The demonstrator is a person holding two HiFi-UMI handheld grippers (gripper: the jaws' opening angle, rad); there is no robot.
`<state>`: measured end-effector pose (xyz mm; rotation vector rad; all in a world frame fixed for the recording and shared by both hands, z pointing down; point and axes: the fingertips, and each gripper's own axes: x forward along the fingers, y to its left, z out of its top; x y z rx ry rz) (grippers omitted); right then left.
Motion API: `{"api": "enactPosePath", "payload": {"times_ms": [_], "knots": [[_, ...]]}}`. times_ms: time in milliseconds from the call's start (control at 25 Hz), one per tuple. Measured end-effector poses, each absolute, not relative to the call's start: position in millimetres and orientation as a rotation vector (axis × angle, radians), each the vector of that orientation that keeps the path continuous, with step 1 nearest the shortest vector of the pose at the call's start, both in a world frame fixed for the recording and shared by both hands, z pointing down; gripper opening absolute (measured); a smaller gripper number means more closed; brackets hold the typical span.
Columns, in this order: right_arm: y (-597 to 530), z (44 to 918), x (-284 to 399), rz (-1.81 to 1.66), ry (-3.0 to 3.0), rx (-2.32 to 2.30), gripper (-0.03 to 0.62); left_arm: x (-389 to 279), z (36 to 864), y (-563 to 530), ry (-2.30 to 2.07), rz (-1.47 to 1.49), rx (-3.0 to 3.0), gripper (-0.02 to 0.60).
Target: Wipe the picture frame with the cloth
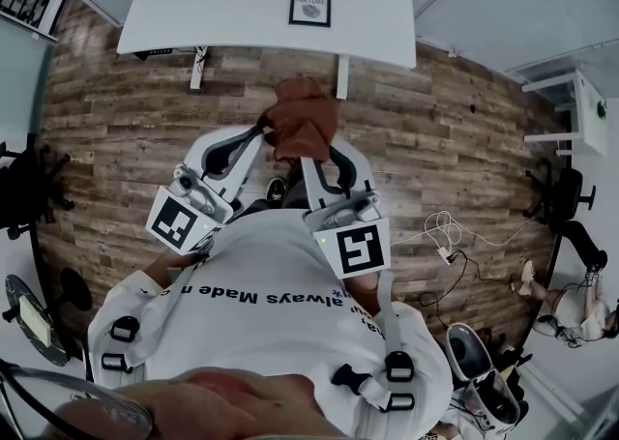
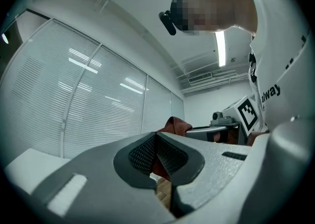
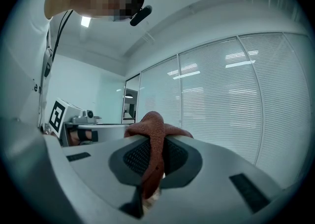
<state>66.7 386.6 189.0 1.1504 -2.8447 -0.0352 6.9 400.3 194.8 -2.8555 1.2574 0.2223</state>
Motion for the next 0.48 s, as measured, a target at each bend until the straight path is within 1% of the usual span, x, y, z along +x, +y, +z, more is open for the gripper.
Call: {"api": "enactPosePath", "payload": {"times_ms": [480], "knots": [[306,191,97,-0.023,-2.856,1.16,0.015,36,195,319,1.26,0.188,-2.855,0.003]]}}
